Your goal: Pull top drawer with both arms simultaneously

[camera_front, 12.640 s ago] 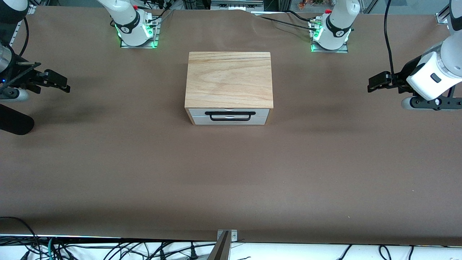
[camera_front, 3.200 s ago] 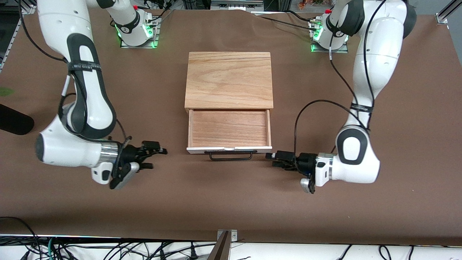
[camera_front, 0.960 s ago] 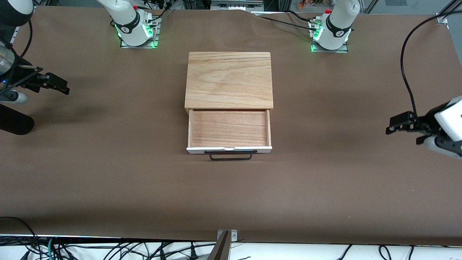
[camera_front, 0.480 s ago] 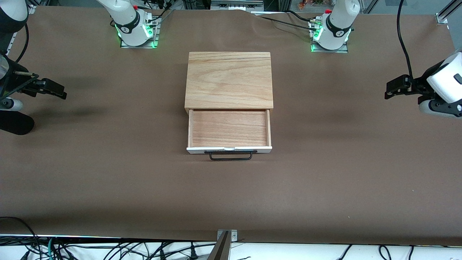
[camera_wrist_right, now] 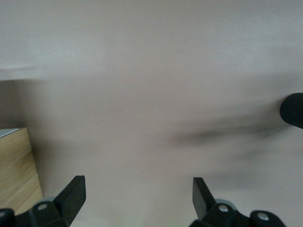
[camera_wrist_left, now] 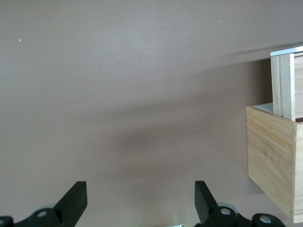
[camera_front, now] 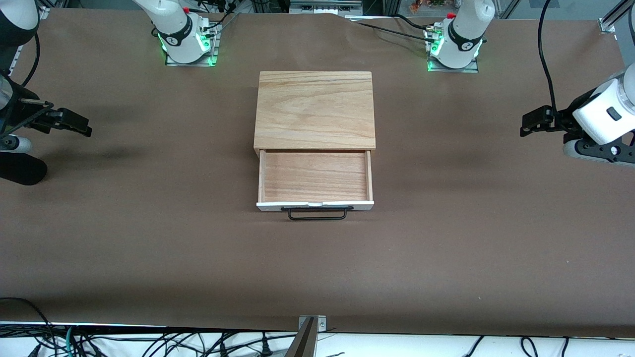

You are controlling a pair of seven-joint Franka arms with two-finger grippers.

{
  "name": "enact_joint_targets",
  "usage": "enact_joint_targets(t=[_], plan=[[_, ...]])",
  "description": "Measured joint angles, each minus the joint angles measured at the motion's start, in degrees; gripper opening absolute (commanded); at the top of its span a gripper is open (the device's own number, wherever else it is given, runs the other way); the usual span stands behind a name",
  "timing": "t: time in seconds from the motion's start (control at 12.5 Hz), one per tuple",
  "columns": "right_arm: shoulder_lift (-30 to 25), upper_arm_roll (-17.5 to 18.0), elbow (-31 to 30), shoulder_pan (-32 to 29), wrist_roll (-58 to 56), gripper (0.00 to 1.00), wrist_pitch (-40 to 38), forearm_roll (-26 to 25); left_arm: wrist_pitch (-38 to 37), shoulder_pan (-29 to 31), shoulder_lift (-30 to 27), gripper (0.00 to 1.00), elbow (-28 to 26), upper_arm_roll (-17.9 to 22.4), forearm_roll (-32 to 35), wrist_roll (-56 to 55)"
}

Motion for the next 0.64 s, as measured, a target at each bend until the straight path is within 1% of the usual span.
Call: enact_joint_targets(t=[0.64], plan=[[0.07, 0.06, 0.0, 0.0, 0.03, 1.0, 0.37, 0.02, 0.05, -0.4, -0.06, 1.0, -0.24, -0.49, 0.0, 0.0]])
